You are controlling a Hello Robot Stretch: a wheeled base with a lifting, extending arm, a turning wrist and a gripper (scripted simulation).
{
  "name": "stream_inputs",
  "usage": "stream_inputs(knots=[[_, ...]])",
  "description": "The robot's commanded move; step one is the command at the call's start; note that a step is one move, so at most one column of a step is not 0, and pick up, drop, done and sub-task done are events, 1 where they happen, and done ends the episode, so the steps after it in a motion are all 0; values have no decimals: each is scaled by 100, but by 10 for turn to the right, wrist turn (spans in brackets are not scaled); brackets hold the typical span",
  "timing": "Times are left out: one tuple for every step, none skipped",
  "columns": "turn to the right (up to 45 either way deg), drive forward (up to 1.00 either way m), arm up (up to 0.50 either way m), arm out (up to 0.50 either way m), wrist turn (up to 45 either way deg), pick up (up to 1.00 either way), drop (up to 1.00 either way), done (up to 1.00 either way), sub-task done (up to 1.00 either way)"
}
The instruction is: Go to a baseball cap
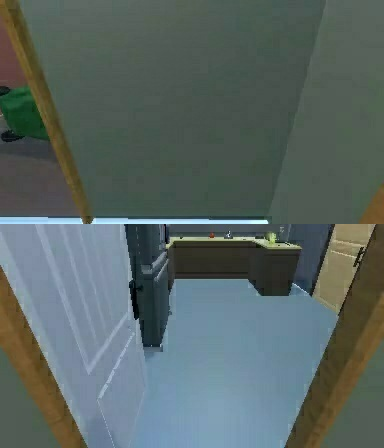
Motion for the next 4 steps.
stream_inputs(knots=[[-240, 0, 0, 0, 0, 0, 0, 0, 0], [0, 65, 0, 0, 0, 0, 0, 0, 0], [-450, 0, 0, 0, 0, 0, 0, 0, 0], [-180, 0, 0, 0, 0, 0, 0, 0, 0]])
